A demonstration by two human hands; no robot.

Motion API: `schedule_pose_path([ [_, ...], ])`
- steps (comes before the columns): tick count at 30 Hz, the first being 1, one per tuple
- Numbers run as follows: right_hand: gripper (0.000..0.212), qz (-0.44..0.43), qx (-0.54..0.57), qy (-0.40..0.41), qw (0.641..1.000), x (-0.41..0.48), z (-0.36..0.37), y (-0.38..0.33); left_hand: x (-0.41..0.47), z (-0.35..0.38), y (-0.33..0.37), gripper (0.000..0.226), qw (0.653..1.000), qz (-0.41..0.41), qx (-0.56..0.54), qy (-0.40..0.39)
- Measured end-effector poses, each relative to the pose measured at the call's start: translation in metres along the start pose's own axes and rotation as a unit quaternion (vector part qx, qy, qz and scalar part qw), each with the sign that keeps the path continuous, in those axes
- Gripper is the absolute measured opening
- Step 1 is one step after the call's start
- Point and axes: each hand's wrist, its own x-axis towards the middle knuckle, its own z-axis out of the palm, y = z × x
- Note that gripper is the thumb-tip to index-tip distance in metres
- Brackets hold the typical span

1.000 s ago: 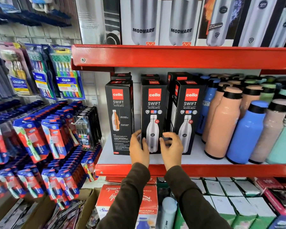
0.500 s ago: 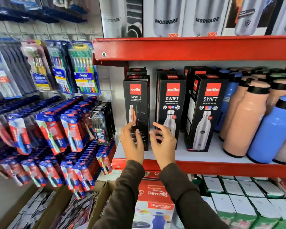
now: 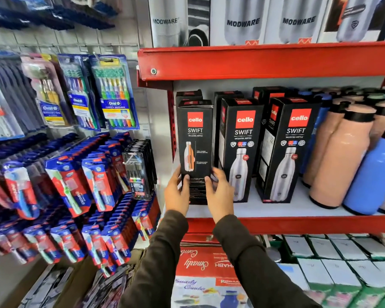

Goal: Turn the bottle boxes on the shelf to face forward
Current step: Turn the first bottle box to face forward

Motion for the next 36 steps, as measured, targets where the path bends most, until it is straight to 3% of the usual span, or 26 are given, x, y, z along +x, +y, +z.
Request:
schedule_pose_path([
  [7, 0.035, -0.01, 0.001, 0.008, 1.0, -0.005, 0.001, -0.004, -0.001, -0.013, -0.002, 0.039, 0.998, -0.005, -0.055, -0.006],
  [11, 0.057, 0.001, 0.006, -0.018, 1.0, -0.005, 0.001, -0.011, -0.002, -0.019, 0.007, 0.034, 0.992, -0.019, -0.122, 0.013],
  [18, 0.079, -0.01, -0.013, 0.007, 1.0, 0.002, 0.0, -0.025, -0.007, -0.021, 0.012, 0.04, 0.991, 0.016, -0.12, 0.061],
  [23, 0.077, -0.013, -0.02, 0.01, 1.0, 0.003, -0.002, -0.025, -0.001, -0.023, 0.004, 0.034, 0.995, 0.027, -0.083, 0.056],
  [27, 0.083, -0.013, 0.003, -0.024, 1.0, 0.005, -0.002, -0.021, 0.018, -0.025, -0.003, 0.039, 0.999, -0.016, -0.042, -0.018],
  [30, 0.1, -0.014, 0.0, -0.058, 0.998, 0.008, 0.0, -0.017, 0.024, -0.028, -0.003, 0.043, 0.991, -0.07, -0.082, -0.077],
  [33, 0.106, -0.031, -0.036, -0.088, 0.995, 0.007, 0.001, -0.012, 0.021, -0.031, -0.002, 0.042, 0.991, -0.055, -0.076, -0.099],
  [36, 0.096, -0.04, -0.056, -0.125, 0.99, 0.004, 0.003, -0.006, 0.016, -0.034, -0.005, 0.037, 0.993, -0.033, -0.056, -0.101],
])
